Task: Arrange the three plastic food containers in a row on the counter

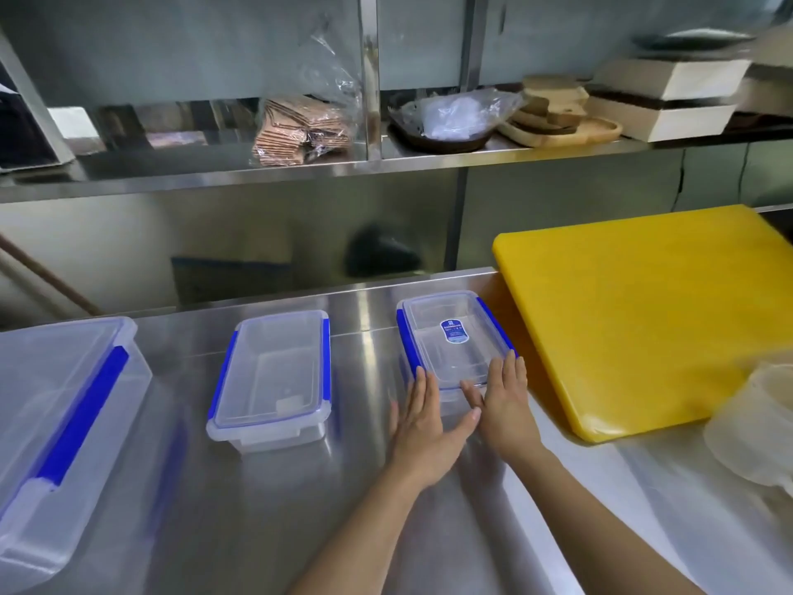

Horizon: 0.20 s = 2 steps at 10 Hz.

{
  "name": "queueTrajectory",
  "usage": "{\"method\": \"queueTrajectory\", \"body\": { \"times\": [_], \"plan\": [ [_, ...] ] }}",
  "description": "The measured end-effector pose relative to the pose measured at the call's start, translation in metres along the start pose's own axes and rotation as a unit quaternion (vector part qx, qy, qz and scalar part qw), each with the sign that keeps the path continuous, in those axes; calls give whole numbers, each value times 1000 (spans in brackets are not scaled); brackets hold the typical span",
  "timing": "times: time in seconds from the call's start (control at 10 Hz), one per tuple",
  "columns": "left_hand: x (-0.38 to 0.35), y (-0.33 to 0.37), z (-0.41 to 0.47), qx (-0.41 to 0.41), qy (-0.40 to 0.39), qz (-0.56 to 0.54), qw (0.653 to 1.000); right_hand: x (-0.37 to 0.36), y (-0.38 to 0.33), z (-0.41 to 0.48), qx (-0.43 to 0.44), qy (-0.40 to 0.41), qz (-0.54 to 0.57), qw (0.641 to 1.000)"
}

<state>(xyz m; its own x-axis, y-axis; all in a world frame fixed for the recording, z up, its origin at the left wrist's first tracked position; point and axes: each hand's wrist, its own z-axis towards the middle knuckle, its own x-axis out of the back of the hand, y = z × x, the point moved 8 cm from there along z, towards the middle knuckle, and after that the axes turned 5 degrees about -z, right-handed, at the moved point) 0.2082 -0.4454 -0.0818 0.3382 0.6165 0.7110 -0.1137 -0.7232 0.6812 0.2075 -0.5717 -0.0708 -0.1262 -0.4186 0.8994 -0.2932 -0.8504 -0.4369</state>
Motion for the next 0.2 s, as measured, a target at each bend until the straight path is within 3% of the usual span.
{"method": "queueTrajectory", "body": {
  "times": [0.1, 0.2],
  "plan": [
    [9, 2, -2, 5, 2, 10, 1000, 3, -4, -1, 11, 0, 1, 1000],
    [39, 12, -10, -31, 83, 38, 995, 23, -7, 0, 14, 33, -2, 999]
  ]
}}
